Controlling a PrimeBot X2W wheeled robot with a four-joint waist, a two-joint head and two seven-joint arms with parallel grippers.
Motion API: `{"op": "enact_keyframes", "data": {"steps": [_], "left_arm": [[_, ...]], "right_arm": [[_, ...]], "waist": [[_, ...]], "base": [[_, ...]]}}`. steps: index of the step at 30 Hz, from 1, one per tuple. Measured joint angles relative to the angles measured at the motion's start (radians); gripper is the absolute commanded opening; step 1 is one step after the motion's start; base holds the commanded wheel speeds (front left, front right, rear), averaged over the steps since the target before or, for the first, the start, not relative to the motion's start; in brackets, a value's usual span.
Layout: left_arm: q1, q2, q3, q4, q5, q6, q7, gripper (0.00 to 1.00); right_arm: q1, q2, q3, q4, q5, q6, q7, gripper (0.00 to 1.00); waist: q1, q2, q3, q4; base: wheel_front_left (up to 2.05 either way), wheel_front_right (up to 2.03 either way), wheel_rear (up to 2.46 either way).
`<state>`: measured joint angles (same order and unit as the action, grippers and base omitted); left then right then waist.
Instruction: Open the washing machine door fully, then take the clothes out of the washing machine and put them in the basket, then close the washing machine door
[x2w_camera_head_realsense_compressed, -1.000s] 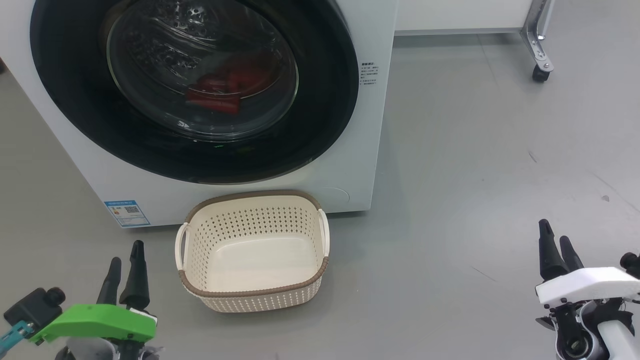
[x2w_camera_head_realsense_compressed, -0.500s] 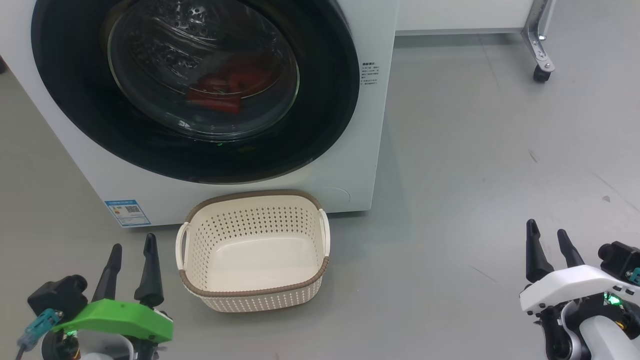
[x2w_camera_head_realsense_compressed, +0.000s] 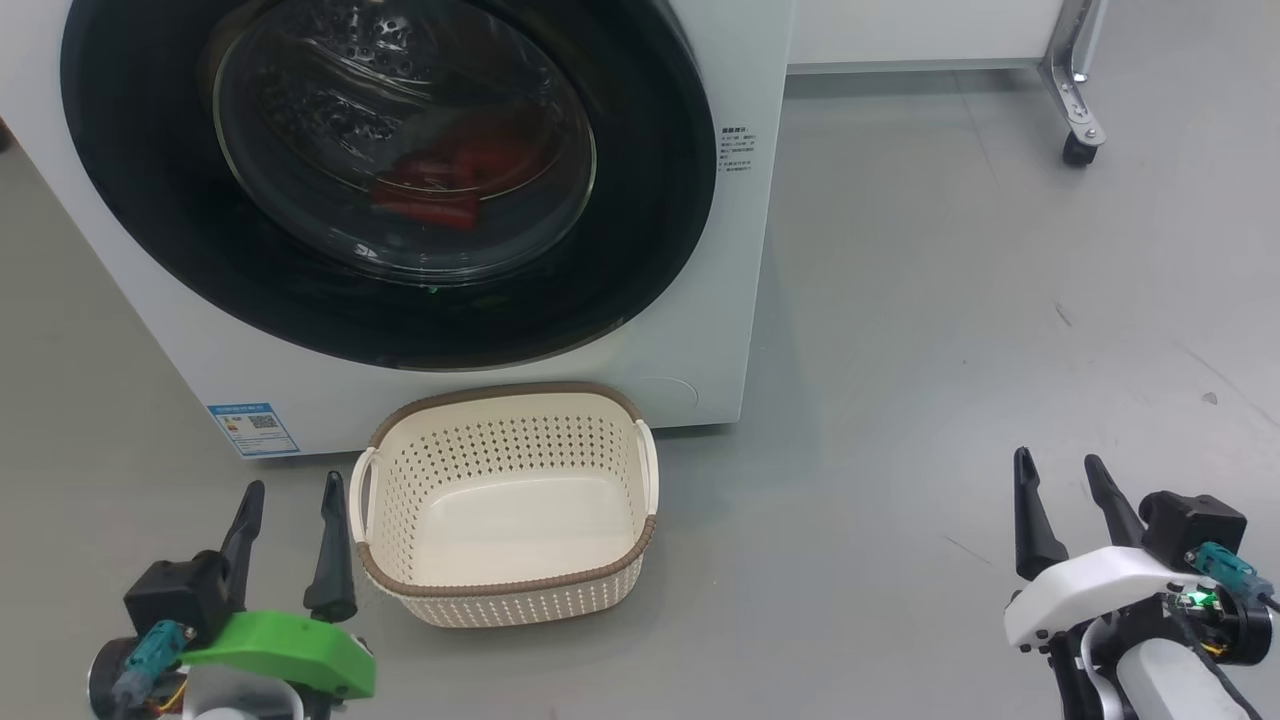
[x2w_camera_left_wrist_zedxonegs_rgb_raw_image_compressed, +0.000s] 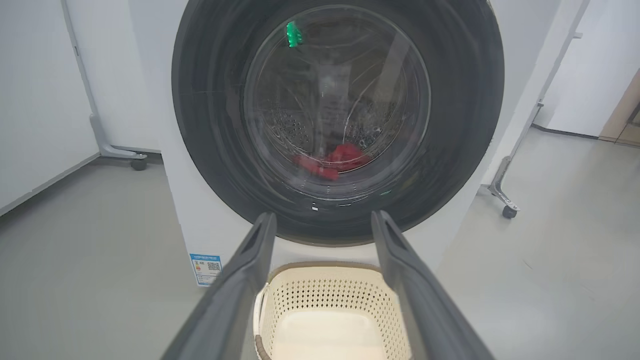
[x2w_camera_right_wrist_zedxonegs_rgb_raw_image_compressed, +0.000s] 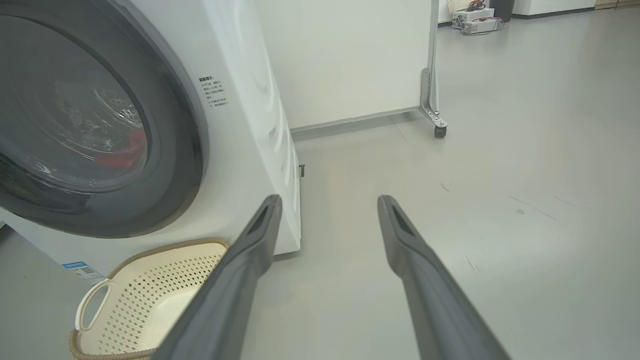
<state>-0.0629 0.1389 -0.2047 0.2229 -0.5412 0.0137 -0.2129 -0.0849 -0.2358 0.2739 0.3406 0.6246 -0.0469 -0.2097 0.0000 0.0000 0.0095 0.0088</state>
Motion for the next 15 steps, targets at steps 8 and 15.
{"op": "enact_keyframes", "data": {"steps": [8, 15], "left_arm": [[0.000, -0.006, -0.022, 0.017, 0.099, 0.009, -0.022, 1.00], [0.000, -0.011, -0.026, 0.029, 0.156, 0.018, -0.038, 1.00]], "right_arm": [[-0.010, 0.000, 0.038, 0.003, -0.093, -0.018, -0.026, 1.00], [-0.011, 0.000, 0.055, 0.004, -0.143, -0.027, -0.035, 1.00]], "waist": [[0.0000, 0.0000, -0.001, -0.001], [0.0000, 0.0000, -0.001, -0.002]], "base": [[0.00, 0.00, 0.00], [0.00, 0.00, 0.00]]}}
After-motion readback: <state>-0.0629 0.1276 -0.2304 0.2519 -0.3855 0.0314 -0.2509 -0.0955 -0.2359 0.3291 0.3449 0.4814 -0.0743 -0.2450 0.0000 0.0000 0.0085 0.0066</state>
